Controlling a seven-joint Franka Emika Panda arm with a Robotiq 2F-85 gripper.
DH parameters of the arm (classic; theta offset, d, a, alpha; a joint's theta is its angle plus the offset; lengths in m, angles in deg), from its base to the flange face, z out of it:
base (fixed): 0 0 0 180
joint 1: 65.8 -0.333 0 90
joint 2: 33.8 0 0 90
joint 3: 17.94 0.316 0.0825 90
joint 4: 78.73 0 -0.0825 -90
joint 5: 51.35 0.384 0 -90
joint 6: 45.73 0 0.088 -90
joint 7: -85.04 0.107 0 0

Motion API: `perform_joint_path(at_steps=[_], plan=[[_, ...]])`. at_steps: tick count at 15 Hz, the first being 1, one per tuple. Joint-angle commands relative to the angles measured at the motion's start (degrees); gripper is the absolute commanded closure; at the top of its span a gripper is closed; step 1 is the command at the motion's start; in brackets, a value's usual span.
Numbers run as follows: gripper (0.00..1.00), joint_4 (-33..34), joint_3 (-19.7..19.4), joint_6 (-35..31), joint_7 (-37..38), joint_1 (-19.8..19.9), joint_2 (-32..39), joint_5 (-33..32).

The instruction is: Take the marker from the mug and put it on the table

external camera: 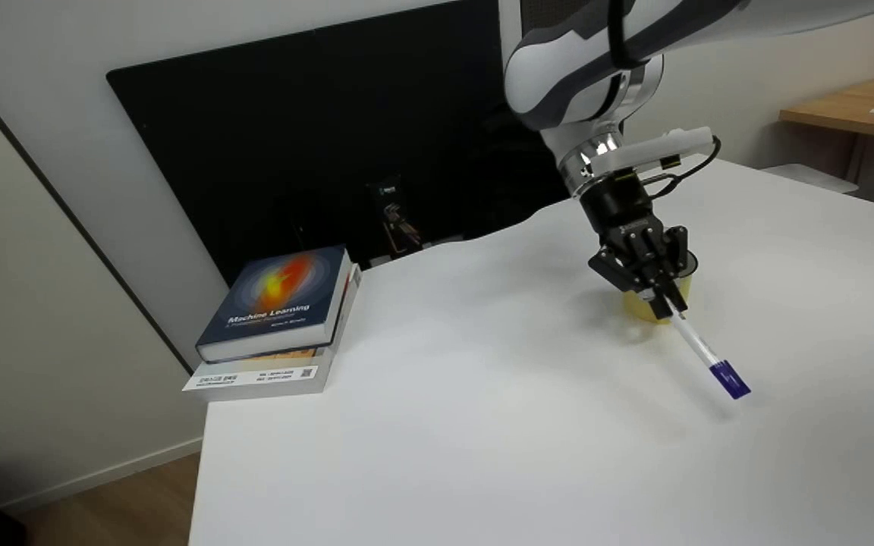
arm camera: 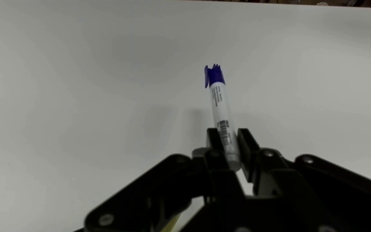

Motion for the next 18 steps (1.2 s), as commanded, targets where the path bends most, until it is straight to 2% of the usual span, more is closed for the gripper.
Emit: perform_joint_path(at_steps=[1,6,7,8,16,18], plan=[[0.95,0.1,-0.6,-0.9,-0.2,-1.1,1.4,-1.2],[0.95,0.0,-0.7,-2.7,0.2,-1.7,3.3,-1.9],[0.6,0.0,-0.8,-3.1,0.4,-1.9,3.4,-2.1],[0.56,0.0,-0.7,-3.2,0.3,-1.9,3.5,-2.2],[0.04,0.5,-0.8,-4.0,1.3,-2.2,1.3,-2.1],[0.0,0.3,-0.6,-3.8,2.0,-2.5,-0.4,-1.7]])
